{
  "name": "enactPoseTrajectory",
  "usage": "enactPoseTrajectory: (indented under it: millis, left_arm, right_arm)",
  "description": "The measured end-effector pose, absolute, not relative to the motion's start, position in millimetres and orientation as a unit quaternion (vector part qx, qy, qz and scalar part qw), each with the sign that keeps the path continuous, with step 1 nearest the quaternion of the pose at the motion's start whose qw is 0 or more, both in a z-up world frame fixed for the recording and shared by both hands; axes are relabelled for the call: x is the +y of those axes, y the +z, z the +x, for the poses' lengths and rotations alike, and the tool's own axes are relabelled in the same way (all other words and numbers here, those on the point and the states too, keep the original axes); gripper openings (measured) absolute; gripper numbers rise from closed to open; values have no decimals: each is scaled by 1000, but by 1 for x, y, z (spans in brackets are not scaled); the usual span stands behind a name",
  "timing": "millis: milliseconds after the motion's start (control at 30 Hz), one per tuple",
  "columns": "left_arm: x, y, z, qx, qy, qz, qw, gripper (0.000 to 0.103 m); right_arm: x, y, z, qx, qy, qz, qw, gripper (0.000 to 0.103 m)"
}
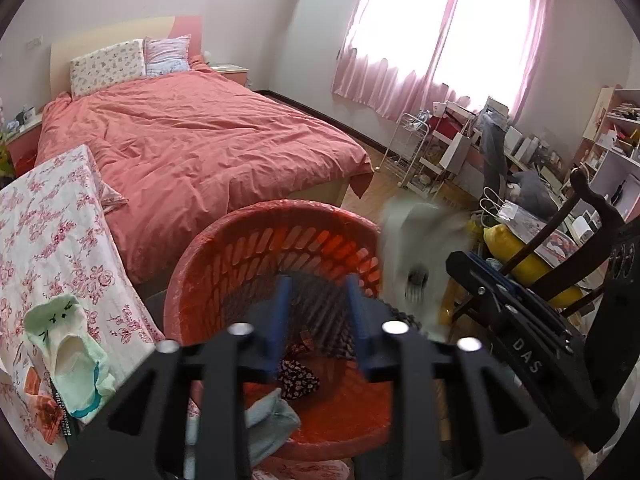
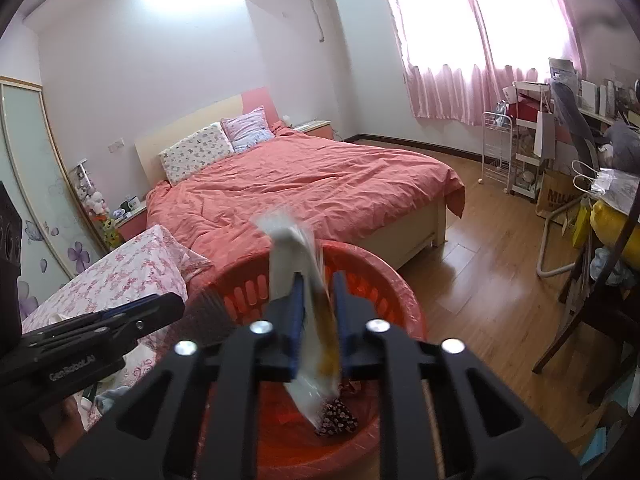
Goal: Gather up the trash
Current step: 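Carry the paper bag and black mesh over the basket and open both tools, then grasp the grey sock on the bed with the right tool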
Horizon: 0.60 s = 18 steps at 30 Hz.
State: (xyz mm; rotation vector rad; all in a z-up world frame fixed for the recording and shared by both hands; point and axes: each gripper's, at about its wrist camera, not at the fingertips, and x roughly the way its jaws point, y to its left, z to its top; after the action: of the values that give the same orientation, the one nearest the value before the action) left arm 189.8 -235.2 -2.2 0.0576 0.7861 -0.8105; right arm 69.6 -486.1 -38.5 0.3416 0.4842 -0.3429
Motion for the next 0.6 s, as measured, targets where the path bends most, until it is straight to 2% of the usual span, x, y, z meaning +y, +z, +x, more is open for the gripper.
enactPoseTrajectory:
  millis: [67,367,600]
  left_arm:
    - [-234,-3,190,374,-381,29,845,42]
    - [-207,2,193,368,-337,29,866,43]
    - [-146,19,189,335,-270,32,902,47]
  right_arm:
    - [-488,-40,68,239,-171,169,941,21]
    - [-480,-37,59,240,-168,151,944,22]
    - [-427,-38,58,256,-109,131,952,26]
